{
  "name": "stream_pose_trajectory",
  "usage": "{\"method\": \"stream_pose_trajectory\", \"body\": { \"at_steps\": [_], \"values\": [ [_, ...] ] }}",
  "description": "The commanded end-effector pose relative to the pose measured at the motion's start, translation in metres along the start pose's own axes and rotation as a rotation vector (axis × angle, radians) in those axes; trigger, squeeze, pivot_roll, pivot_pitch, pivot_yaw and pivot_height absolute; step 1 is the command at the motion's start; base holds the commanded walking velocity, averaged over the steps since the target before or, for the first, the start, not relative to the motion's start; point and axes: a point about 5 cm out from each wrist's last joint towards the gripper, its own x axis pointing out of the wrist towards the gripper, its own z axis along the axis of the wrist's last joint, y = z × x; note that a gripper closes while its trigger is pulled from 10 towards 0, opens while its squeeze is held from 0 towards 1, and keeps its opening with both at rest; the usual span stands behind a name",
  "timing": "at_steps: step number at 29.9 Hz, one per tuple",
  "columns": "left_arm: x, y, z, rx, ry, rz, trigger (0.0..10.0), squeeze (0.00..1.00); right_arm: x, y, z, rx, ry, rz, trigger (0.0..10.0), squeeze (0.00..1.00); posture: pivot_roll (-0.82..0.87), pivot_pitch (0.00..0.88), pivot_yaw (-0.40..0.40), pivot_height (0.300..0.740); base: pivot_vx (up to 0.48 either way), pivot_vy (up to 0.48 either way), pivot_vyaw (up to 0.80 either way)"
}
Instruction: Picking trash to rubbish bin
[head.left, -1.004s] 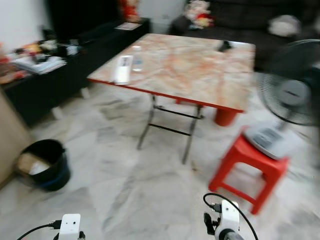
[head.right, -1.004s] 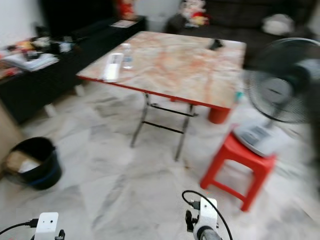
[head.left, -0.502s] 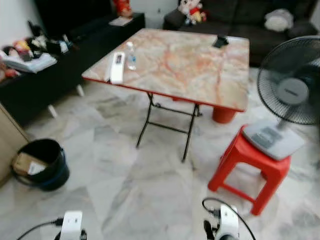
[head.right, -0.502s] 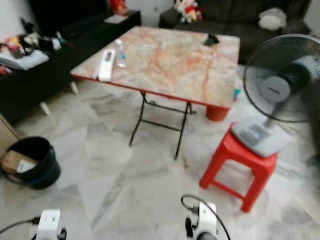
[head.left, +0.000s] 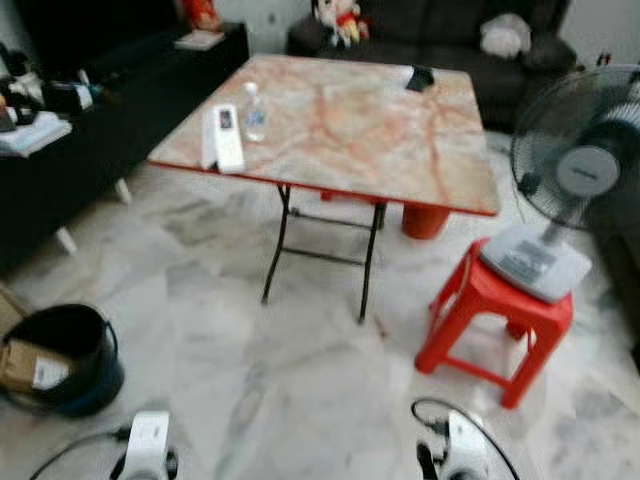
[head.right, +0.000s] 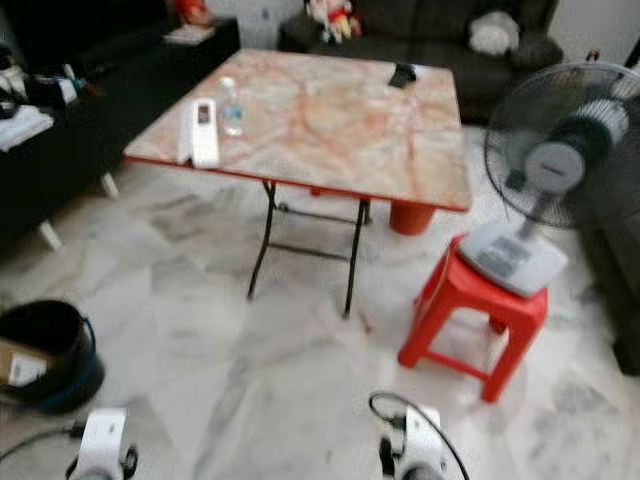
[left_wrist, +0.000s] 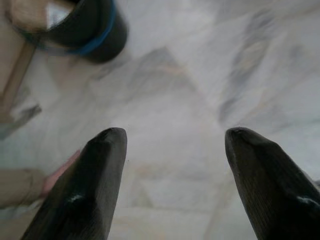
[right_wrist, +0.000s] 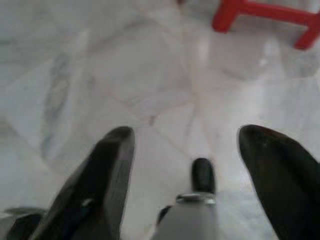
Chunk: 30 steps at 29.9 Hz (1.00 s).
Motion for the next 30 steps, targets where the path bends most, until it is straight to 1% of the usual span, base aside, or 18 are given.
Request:
{"method": "stream_pose_trajectory", "body": {
  "at_steps": [1,5,9,14,17,18,23,30],
  "values": [
    [0.001,0.000,0.002,0.005,0.002,-0.001,10.0,0.00,0.000,0.000,0.000,-0.001,0.008,0.002,10.0,0.00,-0.04,0.000,0.010,0.740,0.000,0.480,-0.80],
    [0.001,-0.001,0.003,0.009,-0.005,-0.003,10.0,0.00,0.001,0.001,0.002,-0.015,0.000,0.001,10.0,0.00,-0.04,0.000,0.011,0.740,0.000,0.480,-0.78],
    [0.001,0.000,0.004,0.013,-0.006,-0.001,10.0,0.00,0.001,0.001,0.005,-0.009,-0.017,0.002,10.0,0.00,-0.04,0.000,0.011,0.740,0.000,0.422,0.00],
    [0.002,0.000,0.007,0.000,-0.023,-0.007,10.0,0.00,0.002,0.004,0.013,0.006,-0.049,0.014,10.0,0.00,-0.05,0.000,0.012,0.740,0.000,0.000,0.00],
    [0.004,0.001,0.017,-0.045,-0.056,0.009,10.0,0.00,0.004,0.011,0.024,0.000,-0.089,0.040,10.0,0.00,-0.04,0.000,0.011,0.740,0.000,0.000,0.00],
    [0.004,0.001,0.018,-0.046,-0.061,0.010,10.0,0.00,0.004,0.011,0.025,-0.001,-0.094,0.042,10.0,0.00,-0.04,0.000,0.011,0.740,0.000,0.000,0.00],
    [0.006,0.003,0.023,-0.055,-0.069,0.014,10.0,0.00,0.005,0.013,0.026,-0.031,-0.086,0.048,10.0,0.00,-0.04,0.000,0.006,0.740,0.000,0.000,0.00],
    [0.004,0.004,0.015,-0.043,-0.048,0.021,10.0,0.00,0.004,0.010,0.024,-0.047,-0.082,0.045,10.0,0.00,-0.04,0.000,0.009,0.740,0.424,0.000,0.00]
  ]
}}
